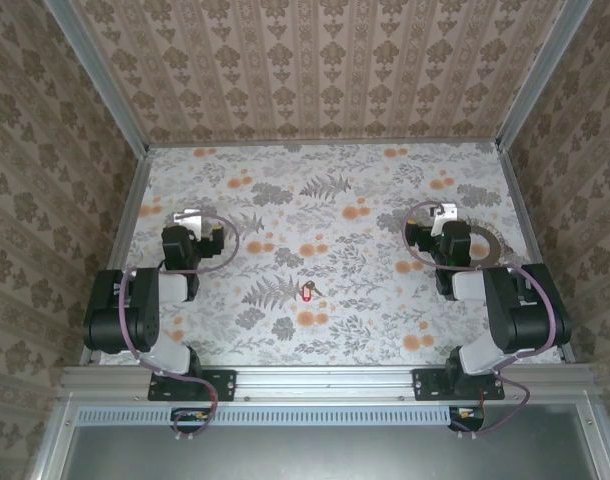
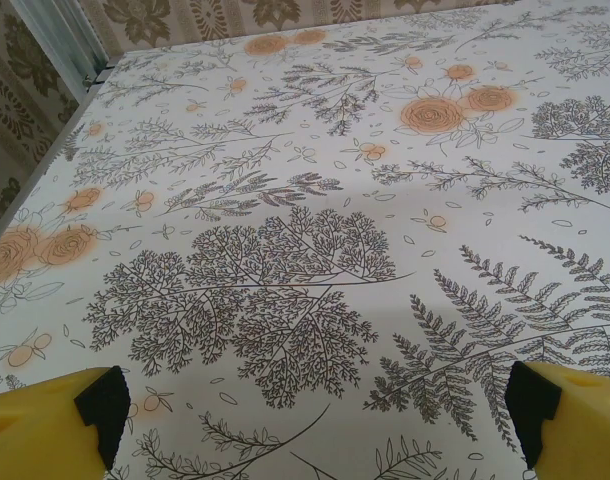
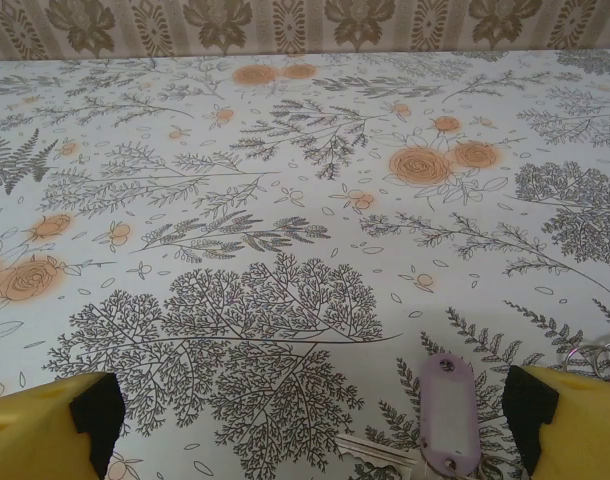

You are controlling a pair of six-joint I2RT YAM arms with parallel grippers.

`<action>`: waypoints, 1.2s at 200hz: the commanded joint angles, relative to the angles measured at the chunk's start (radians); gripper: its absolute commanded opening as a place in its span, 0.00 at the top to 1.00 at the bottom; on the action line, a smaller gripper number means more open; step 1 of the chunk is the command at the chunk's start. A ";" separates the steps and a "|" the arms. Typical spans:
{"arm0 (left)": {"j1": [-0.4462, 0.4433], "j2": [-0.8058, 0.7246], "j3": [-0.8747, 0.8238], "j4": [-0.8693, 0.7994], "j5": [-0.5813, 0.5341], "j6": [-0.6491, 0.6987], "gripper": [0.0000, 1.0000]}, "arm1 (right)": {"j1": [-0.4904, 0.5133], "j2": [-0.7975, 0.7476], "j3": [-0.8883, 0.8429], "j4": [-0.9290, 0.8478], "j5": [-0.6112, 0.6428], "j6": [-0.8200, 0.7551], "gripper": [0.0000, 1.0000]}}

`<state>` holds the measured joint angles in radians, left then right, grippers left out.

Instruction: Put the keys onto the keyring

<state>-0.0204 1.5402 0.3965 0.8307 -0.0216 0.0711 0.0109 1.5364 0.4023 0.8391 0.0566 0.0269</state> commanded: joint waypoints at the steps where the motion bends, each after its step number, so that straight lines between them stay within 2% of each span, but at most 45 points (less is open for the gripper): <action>1: 0.004 -0.004 0.013 0.015 0.015 -0.016 0.00 | 0.003 -0.009 0.006 0.012 -0.001 0.003 0.00; 159: 0.004 -0.014 0.016 0.010 0.003 -0.019 0.00 | 0.003 -0.022 0.014 -0.011 0.009 0.008 0.01; 168: 0.005 -0.060 0.035 -0.065 -0.024 -0.028 0.00 | 0.004 -0.055 0.028 -0.066 0.006 0.006 0.00; 183: 0.005 -0.187 0.129 -0.365 -0.113 -0.093 0.00 | 0.004 -0.164 0.059 -0.214 0.028 0.018 0.00; 193: 0.008 -0.247 0.186 -0.493 -0.173 -0.154 0.00 | 0.004 -0.259 0.090 -0.346 0.088 0.075 0.00; 211: 0.013 -0.355 0.260 -0.658 -0.140 -0.193 0.00 | 0.003 -0.408 0.159 -0.623 0.181 0.196 0.00; 226: 0.013 -0.434 0.340 -0.820 -0.124 -0.238 0.00 | 0.003 -0.515 0.201 -0.805 0.188 0.234 0.00; 240: 0.014 -0.484 0.425 -1.005 -0.143 -0.334 0.00 | -0.001 -0.587 0.199 -0.880 0.169 0.294 0.00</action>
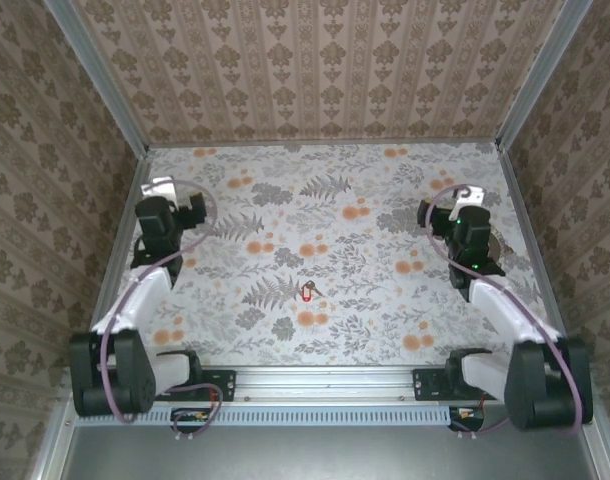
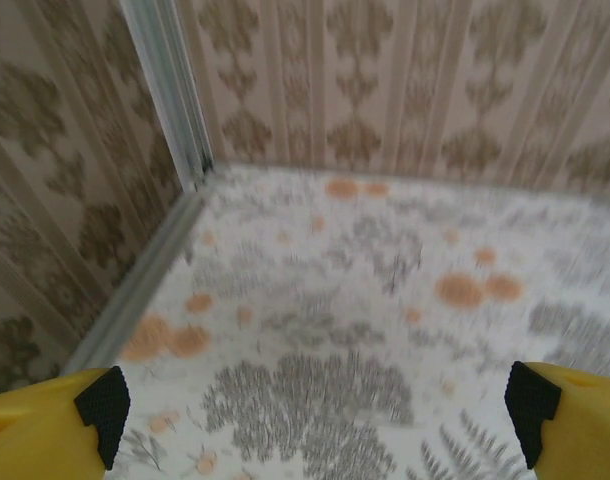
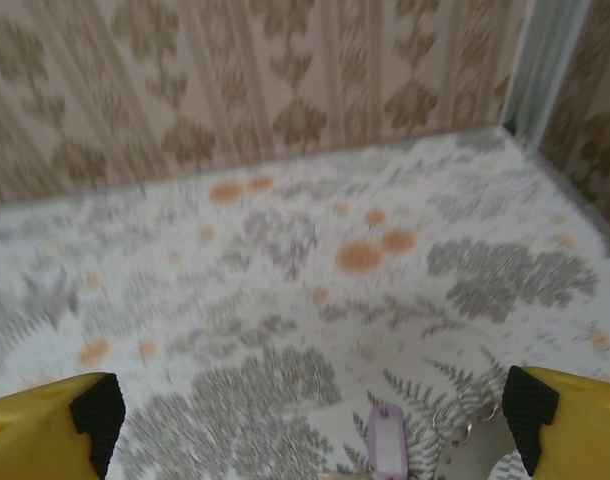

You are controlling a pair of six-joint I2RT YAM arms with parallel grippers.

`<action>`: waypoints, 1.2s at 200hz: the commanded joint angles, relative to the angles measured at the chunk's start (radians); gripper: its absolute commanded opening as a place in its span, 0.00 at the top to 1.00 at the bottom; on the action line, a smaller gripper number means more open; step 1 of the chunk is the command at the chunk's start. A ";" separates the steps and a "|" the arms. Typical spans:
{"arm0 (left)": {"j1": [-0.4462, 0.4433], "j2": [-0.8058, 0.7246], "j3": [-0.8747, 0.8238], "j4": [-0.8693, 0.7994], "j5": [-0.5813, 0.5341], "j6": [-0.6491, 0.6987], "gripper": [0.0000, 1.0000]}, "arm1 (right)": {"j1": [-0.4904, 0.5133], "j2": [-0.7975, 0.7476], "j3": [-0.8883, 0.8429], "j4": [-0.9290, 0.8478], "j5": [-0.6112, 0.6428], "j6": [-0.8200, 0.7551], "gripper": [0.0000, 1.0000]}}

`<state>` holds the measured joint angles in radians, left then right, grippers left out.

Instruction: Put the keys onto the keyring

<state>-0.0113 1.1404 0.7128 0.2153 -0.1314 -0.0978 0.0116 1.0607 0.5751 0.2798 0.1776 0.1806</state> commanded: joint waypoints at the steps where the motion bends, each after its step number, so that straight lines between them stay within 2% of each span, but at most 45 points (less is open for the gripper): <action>1: 0.005 -0.087 0.117 -0.408 -0.036 -0.178 0.00 | -0.002 -0.117 0.025 -0.323 0.044 0.143 0.00; 13: 0.028 -0.099 0.217 -0.632 -0.033 -0.309 0.00 | -0.015 -0.142 0.031 -0.380 -0.023 0.162 0.00; 30: 0.070 -0.089 0.279 -0.765 0.082 -0.328 0.00 | -0.036 -0.072 0.107 -0.535 -0.079 0.183 0.01; 41: 0.107 -0.072 0.285 -0.799 0.201 -0.287 0.00 | -0.057 0.011 0.166 -0.622 -0.111 0.183 0.00; 49: 0.114 -0.054 0.270 -0.801 0.277 -0.254 0.00 | -0.089 0.097 0.212 -0.664 -0.180 0.177 0.01; 57: 0.113 -0.035 0.242 -0.798 0.333 -0.235 0.00 | -0.133 0.178 0.250 -0.696 -0.258 0.181 0.01; 75: 0.084 -0.004 0.164 -0.769 0.420 -0.207 0.00 | -0.207 0.335 0.319 -0.712 -0.339 0.200 0.06; 99: 0.015 -0.019 0.097 -0.730 0.380 -0.165 0.00 | -0.221 0.487 0.431 -0.751 -0.338 0.147 0.06; 135: -0.011 -0.010 0.104 -0.735 0.388 -0.153 0.00 | -0.262 0.648 0.515 -0.790 -0.329 0.119 0.09; 170: -0.028 -0.023 0.098 -0.748 0.339 -0.166 0.00 | -0.256 0.666 0.469 -0.795 -0.364 0.110 0.10; 201: -0.029 -0.020 0.098 -0.754 0.341 -0.172 0.00 | -0.241 0.672 0.430 -0.809 -0.373 0.079 0.10; 240: -0.030 -0.016 0.099 -0.755 0.333 -0.186 0.00 | -0.128 0.683 0.429 -0.852 -0.389 0.067 0.10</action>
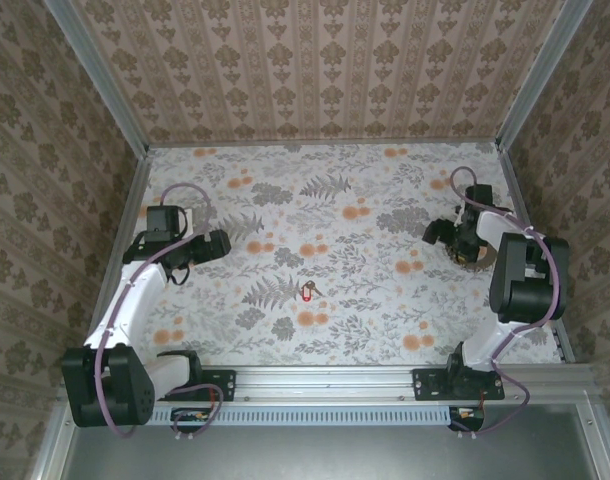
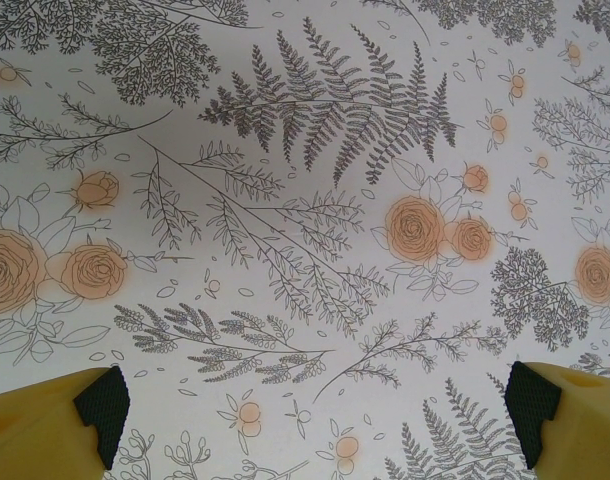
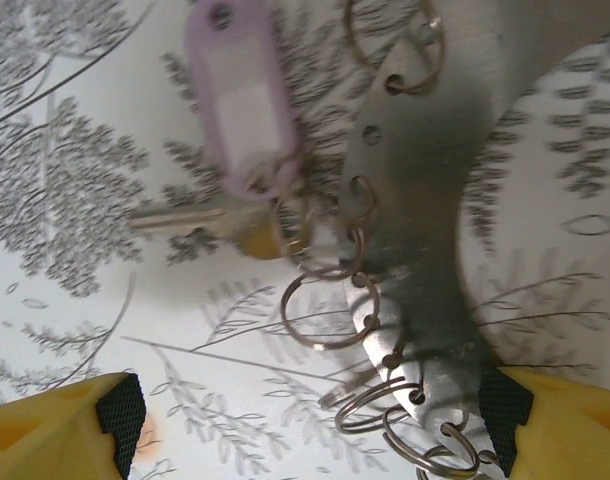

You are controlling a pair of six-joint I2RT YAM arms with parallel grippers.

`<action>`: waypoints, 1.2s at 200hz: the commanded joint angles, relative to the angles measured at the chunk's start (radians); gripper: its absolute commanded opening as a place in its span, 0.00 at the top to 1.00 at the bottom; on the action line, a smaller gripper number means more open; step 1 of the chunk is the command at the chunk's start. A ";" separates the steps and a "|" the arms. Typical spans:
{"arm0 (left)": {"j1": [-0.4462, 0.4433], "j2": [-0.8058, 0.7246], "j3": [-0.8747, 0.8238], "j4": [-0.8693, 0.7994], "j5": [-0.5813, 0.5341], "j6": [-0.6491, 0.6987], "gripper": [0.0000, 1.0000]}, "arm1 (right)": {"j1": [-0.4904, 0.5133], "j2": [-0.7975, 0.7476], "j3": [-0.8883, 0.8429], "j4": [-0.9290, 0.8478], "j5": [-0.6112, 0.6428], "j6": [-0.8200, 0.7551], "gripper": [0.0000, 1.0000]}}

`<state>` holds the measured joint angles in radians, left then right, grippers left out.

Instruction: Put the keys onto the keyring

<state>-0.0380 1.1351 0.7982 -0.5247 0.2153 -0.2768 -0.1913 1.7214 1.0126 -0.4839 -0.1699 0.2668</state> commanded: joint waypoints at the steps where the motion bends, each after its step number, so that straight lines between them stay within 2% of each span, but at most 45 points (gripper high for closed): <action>1: -0.003 -0.011 0.013 -0.015 -0.015 -0.008 0.00 | 0.079 0.024 -0.007 -0.091 -0.042 -0.019 0.10; 28: -0.003 -0.018 0.017 -0.023 -0.042 -0.010 0.00 | 0.195 0.051 0.037 -0.134 -0.062 0.002 0.10; 59: -0.003 -0.036 0.007 -0.022 -0.063 -0.016 0.00 | 0.388 0.092 0.099 -0.125 -0.086 0.091 0.10; 85: -0.003 -0.032 0.003 -0.014 -0.056 -0.025 0.00 | 0.538 0.184 0.190 -0.069 -0.115 0.194 0.10; 114: -0.004 -0.031 0.001 -0.020 -0.064 -0.037 0.00 | 0.679 0.327 0.368 -0.080 -0.120 0.229 0.10; 151: -0.007 -0.043 -0.041 0.029 -0.011 -0.086 0.00 | 0.828 0.477 0.606 -0.130 -0.144 0.230 0.11; 186: -0.007 -0.031 -0.017 -0.005 -0.002 -0.069 0.00 | 0.891 0.436 0.667 -0.140 -0.094 0.197 0.12; 205: -0.007 -0.039 -0.008 -0.033 0.007 -0.075 0.00 | 0.891 0.370 0.637 -0.172 -0.079 0.143 0.19; 240: -0.008 -0.106 -0.047 -0.043 0.100 -0.138 0.00 | 0.891 0.206 0.483 -0.255 -0.068 0.057 0.51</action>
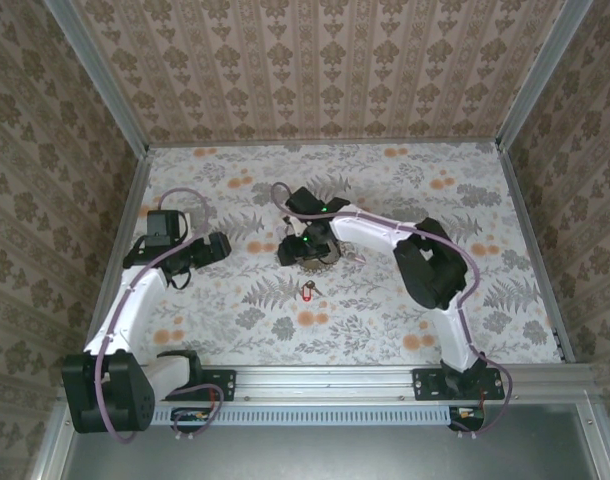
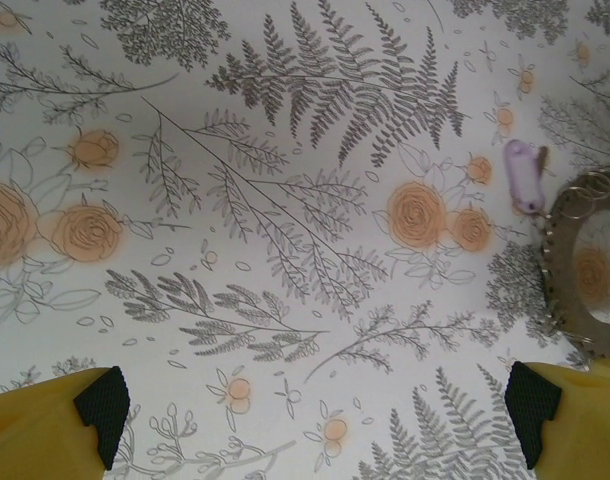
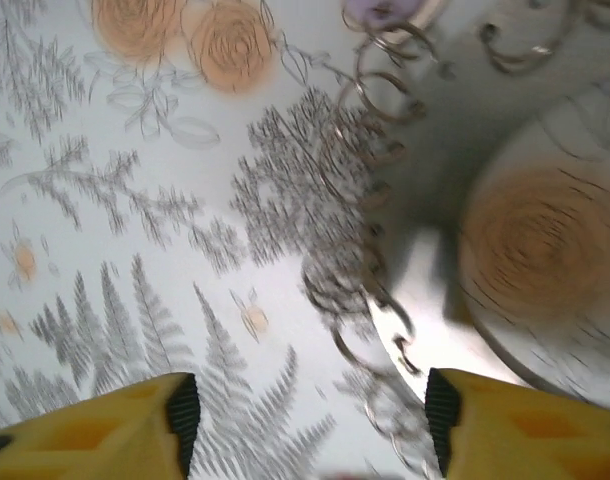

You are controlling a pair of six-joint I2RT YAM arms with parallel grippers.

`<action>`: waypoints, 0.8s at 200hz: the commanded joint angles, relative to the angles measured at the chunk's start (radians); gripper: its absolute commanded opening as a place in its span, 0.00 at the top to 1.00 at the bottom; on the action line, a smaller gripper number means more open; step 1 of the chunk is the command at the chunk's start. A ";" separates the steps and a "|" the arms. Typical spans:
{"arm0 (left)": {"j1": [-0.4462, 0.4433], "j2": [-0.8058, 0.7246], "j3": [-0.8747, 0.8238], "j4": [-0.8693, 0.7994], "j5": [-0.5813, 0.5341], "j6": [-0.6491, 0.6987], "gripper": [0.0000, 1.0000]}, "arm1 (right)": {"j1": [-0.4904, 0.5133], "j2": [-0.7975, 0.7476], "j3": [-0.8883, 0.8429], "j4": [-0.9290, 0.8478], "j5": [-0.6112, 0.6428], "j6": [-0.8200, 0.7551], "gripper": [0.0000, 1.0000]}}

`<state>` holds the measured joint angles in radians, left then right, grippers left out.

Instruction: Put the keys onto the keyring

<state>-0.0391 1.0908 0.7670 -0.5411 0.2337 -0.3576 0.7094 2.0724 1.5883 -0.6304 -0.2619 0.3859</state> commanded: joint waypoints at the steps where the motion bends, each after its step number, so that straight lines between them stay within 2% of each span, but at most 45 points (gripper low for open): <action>1: -0.006 -0.064 -0.019 -0.026 0.084 -0.058 0.00 | -0.010 -0.150 -0.100 -0.109 0.025 -0.060 0.51; 16: -0.007 -0.094 -0.043 -0.035 0.105 -0.079 0.00 | -0.011 -0.212 -0.178 -0.123 0.041 0.043 0.57; 34: -0.007 -0.127 -0.061 -0.045 0.119 -0.098 0.00 | -0.008 -0.293 -0.272 -0.025 -0.014 0.487 0.55; 39: -0.008 -0.133 -0.067 -0.038 0.132 -0.099 0.00 | 0.008 -0.322 -0.304 0.009 0.004 0.654 0.55; 50: -0.013 -0.140 -0.077 0.005 0.193 -0.097 0.00 | 0.027 -0.366 -0.343 0.044 0.085 0.849 0.56; 71: -0.063 -0.157 -0.093 0.113 0.293 -0.080 0.00 | 0.027 -0.388 -0.393 0.084 0.210 1.081 0.58; 86: -0.141 -0.179 -0.088 0.141 0.275 -0.036 0.00 | 0.025 -0.365 -0.433 0.139 0.175 1.238 0.59; 99: -0.193 -0.193 -0.083 0.138 0.236 0.009 0.00 | 0.034 -0.331 -0.448 0.211 0.103 1.320 0.58; 112: -0.222 -0.200 -0.084 0.126 0.201 0.043 0.00 | 0.056 -0.285 -0.413 0.182 0.077 1.357 0.59; 160: -0.235 -0.202 -0.100 0.105 0.182 0.029 0.00 | 0.074 -0.239 -0.371 0.140 0.140 1.382 0.65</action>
<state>-0.2634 0.8986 0.6762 -0.4389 0.4221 -0.3508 0.7856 1.8336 1.1839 -0.4736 -0.1467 1.6821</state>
